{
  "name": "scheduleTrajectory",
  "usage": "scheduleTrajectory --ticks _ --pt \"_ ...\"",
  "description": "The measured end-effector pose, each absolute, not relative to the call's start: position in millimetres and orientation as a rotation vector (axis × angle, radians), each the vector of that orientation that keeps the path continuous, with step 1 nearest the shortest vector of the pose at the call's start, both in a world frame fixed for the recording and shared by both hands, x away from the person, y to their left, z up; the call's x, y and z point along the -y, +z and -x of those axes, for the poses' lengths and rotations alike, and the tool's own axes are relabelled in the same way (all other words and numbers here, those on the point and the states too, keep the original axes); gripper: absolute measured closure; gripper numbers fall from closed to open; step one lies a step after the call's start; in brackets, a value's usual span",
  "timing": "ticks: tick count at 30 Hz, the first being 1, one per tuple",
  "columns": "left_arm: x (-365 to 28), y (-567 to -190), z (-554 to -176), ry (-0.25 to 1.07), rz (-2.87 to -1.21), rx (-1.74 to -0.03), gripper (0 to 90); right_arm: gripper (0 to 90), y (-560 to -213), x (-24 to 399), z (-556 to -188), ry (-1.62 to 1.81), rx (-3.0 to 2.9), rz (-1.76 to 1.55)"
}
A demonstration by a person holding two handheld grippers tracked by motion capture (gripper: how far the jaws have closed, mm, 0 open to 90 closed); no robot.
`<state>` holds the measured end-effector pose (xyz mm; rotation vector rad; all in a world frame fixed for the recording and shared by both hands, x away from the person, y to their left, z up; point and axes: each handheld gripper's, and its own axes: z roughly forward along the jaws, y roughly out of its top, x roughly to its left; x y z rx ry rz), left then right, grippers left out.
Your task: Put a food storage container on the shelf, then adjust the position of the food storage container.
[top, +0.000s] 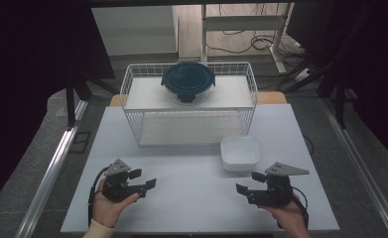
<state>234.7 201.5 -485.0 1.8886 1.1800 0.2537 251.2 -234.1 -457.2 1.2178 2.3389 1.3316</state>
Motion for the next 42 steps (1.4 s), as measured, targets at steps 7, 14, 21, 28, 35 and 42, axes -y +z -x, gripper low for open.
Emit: scheduleTrajectory --ticks 7,14,21,28,35,42 --pt "-203 -489 -236 0.216 -1.874 -1.209 28.6 23.5 -466 231 -254 1.287 -2.365 -1.224" --pt "-200 -484 -234 0.241 -1.869 -1.215 27.8 24.2 -467 230 -255 1.324 -2.353 -1.250" --pt "-201 -480 -234 0.241 -1.862 -1.203 27.6 26.6 -464 232 -255 1.358 -2.358 -1.272" --pt "-204 -474 -229 0.219 -1.831 -1.182 27.5 27.7 -458 234 -253 1.358 -2.330 -1.279" --pt "-209 -473 -231 0.210 -1.814 -1.183 27.2 30.6 -453 238 -256 1.335 -2.312 -1.294" --pt "-212 -481 -238 0.188 -1.824 -1.202 27.1 35.3 -445 253 -271 1.320 -2.244 -1.356"
